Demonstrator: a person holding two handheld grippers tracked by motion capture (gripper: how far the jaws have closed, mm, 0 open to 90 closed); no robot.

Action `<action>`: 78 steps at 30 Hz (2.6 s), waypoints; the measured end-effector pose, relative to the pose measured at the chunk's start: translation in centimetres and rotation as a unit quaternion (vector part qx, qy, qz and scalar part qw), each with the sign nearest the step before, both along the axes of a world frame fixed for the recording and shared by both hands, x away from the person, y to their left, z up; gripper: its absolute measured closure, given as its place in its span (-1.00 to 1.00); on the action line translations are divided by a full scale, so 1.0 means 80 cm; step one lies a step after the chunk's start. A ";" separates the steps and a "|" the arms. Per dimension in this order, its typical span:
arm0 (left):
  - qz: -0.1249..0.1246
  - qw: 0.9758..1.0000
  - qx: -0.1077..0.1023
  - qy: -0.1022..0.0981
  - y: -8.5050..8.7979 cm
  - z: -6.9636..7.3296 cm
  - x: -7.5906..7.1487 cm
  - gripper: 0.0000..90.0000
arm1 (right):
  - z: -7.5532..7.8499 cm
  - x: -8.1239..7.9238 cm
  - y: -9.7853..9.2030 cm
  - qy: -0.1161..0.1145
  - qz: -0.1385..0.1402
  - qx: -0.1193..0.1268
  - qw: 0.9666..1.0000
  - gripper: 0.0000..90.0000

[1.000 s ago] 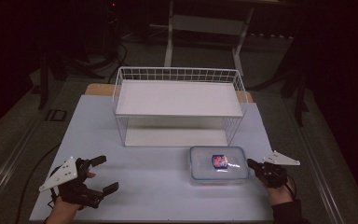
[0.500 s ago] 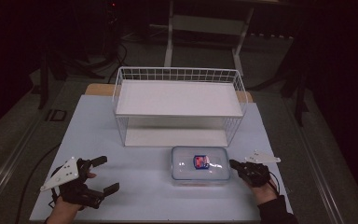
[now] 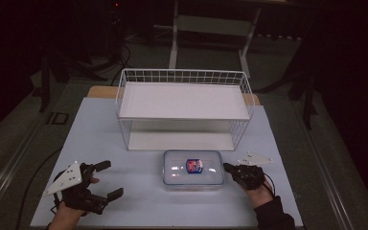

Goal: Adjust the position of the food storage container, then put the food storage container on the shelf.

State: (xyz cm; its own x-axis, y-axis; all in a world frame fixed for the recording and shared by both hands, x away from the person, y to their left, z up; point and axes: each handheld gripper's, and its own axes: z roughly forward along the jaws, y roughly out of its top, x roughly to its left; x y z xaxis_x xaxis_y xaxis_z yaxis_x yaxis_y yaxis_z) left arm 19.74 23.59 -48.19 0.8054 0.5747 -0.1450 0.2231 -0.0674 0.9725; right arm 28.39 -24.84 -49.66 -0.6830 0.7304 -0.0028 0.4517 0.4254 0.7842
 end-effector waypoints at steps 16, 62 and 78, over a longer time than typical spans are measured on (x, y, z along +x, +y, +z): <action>-0.002 1.000 0.005 0.001 -0.003 -0.001 0.000 -1.00 | 0.001 0.002 0.021 -0.004 0.019 0.002 1.000 1.00; -0.004 0.991 0.051 0.122 -0.076 0.048 0.056 -1.00 | 0.074 -0.056 0.011 -0.119 0.021 0.079 0.990 -0.66; -0.006 0.962 0.020 0.272 -0.116 0.006 0.121 -1.00 | 0.074 -0.058 0.010 -0.112 -0.015 0.103 0.988 -0.78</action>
State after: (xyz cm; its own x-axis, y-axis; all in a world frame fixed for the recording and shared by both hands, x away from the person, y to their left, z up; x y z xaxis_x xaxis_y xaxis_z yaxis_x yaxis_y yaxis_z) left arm 29.44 14.32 -47.70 0.6233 0.5790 -0.5256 0.6977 -0.1082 0.7082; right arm 23.71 -24.01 -43.74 -0.6602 0.7511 -0.0011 0.2668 0.2359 0.9345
